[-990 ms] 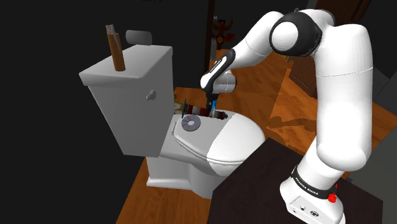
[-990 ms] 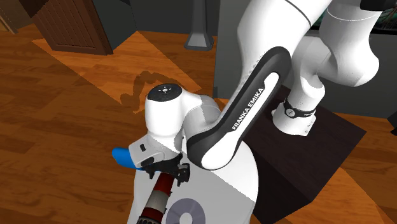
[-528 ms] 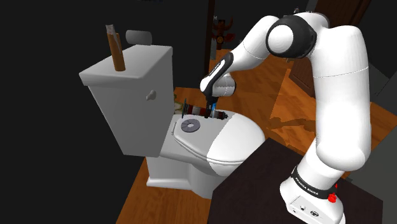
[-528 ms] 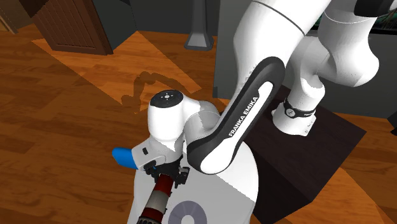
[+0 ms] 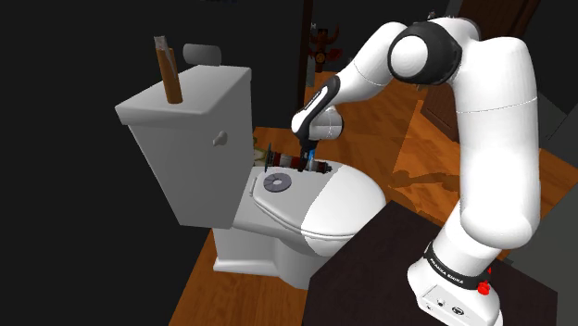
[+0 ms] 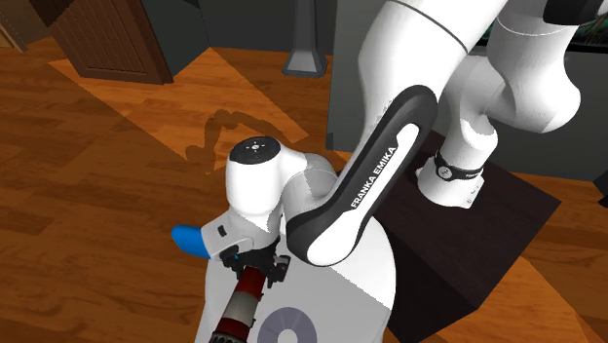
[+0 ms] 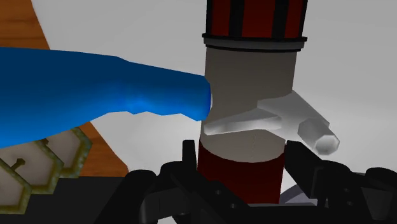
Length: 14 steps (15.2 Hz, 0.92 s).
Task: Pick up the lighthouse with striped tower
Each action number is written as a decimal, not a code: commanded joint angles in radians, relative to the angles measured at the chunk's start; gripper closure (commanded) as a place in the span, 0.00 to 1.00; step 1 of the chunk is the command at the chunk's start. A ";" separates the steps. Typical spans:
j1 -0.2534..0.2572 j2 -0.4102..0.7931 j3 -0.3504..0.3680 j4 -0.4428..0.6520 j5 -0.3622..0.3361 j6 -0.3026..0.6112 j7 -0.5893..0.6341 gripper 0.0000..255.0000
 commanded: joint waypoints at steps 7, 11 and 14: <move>0.029 -0.082 -0.040 -0.008 -0.050 -0.073 0.043 1.00; 0.042 -0.124 -0.058 -0.008 -0.078 -0.113 0.067 1.00; 0.050 -0.154 -0.070 -0.006 -0.099 -0.145 0.084 1.00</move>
